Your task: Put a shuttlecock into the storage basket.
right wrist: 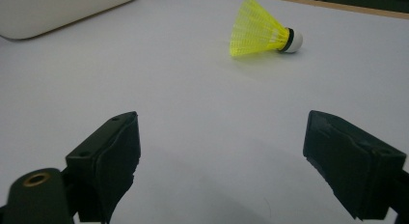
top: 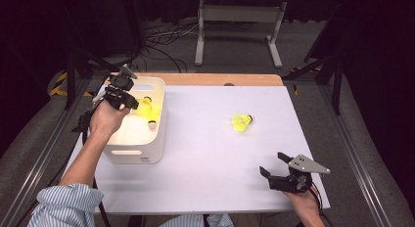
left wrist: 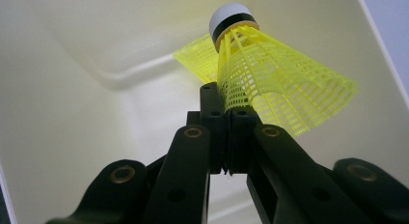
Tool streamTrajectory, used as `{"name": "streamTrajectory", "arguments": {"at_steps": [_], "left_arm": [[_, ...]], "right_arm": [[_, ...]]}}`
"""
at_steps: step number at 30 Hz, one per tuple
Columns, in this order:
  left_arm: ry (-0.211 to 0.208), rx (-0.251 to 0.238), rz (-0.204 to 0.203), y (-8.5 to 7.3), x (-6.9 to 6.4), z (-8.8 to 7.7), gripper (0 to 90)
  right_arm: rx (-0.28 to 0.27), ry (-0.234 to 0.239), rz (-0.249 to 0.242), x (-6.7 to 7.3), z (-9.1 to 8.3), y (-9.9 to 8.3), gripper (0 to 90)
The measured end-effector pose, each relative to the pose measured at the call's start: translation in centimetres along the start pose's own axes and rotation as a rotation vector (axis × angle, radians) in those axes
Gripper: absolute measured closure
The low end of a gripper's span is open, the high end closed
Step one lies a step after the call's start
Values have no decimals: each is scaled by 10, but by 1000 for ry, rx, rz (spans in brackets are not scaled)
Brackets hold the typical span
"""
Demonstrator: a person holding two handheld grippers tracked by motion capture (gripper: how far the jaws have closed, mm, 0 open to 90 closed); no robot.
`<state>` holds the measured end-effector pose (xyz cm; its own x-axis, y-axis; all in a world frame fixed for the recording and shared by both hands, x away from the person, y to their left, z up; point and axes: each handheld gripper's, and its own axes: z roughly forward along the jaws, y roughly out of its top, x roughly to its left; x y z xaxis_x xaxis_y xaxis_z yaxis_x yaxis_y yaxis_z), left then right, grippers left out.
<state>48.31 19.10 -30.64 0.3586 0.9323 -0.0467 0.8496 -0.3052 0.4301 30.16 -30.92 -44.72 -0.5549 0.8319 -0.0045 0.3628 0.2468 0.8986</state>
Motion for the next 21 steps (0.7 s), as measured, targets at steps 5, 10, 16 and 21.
{"name": "streamTrajectory", "arguments": {"at_steps": [5, 10, 16, 21], "left_arm": [[10, 5, -2, 0, 1, 6, 886], [19, 15, -2, -1, 3, 12, 886], [37, 26, -13, -1, 6, 22, 886], [53, 40, -14, -1, 7, 28, 885]], "right_arm": [[0, 1, 3, 0, 0, 0, 135], [2, 2, 5, 0, 0, 0, 135], [3, 2, 4, 0, 0, 0, 135], [3, 1, 5, 0, 0, 0, 135]]}}
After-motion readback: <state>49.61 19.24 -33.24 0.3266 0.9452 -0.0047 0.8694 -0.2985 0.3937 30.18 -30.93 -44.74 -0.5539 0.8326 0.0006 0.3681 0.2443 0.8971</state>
